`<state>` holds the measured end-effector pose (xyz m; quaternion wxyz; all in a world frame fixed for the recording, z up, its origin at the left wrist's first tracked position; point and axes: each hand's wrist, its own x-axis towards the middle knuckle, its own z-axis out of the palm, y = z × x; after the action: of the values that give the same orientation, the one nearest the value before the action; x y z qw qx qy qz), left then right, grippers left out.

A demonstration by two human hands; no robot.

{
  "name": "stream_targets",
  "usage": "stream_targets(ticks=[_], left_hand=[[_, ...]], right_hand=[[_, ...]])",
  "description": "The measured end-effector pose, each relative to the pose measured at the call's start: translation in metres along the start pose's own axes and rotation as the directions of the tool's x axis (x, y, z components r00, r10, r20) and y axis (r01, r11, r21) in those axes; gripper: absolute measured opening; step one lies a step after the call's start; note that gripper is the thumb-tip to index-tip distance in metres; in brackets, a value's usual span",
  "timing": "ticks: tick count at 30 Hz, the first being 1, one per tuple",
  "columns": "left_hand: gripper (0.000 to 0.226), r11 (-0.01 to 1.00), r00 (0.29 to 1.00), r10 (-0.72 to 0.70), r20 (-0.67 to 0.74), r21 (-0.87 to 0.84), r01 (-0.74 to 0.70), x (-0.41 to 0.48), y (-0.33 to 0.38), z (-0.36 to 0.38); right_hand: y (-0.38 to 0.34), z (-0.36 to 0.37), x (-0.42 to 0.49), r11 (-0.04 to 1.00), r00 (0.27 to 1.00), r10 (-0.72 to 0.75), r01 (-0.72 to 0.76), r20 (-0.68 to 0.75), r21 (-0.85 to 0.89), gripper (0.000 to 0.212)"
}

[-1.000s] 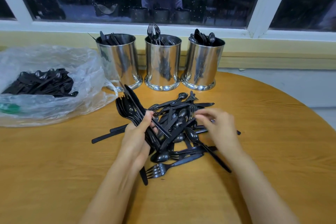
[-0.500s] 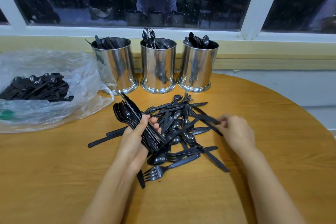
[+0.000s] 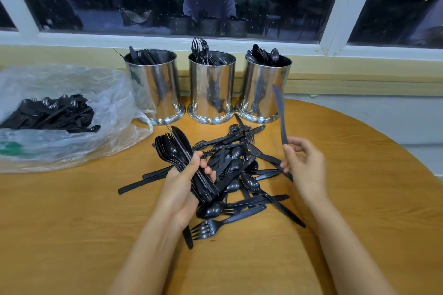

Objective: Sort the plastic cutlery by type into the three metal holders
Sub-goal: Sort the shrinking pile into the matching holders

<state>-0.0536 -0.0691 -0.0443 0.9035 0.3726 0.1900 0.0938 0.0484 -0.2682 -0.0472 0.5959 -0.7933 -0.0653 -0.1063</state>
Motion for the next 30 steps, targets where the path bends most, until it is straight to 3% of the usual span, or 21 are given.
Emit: stream_targets(ticks=[2,4,17,20,25,30], left_hand=[[0.013,1.0,1.0,-0.001,-0.016,-0.019,0.0,0.001,0.0,0.0],[0.015,1.0,0.999,0.016,-0.039,-0.022,-0.017,0.001,-0.001,0.001],[0.018,0.997,0.997,0.081,-0.014,0.007,-0.081,0.001,-0.003,0.004],[0.011,0.995,0.994,0.098,-0.047,-0.031,-0.1,0.002,-0.002,0.003],[0.013,0.996,0.999,0.042,-0.023,-0.081,-0.044,0.006,-0.001,-0.002],[0.016,0.999,0.999,0.037,0.021,-0.039,-0.036,0.004,-0.005,0.0]], right_hand=[[-0.011,0.009,-0.01,0.982,0.996,0.02,-0.037,0.092,0.186,0.011],[-0.02,0.022,-0.024,0.962,0.979,0.024,-0.079,0.204,0.263,0.009],[-0.022,0.053,-0.053,0.987,0.844,-0.123,0.051,0.522,0.15,0.002],[-0.019,0.044,-0.04,0.985,0.882,-0.174,0.15,0.437,0.089,0.007],[0.002,0.014,-0.002,0.928,0.97,-0.209,0.237,0.128,-0.286,0.012],[0.023,0.013,0.015,0.826,0.979,-0.067,0.161,0.191,-0.54,0.036]])
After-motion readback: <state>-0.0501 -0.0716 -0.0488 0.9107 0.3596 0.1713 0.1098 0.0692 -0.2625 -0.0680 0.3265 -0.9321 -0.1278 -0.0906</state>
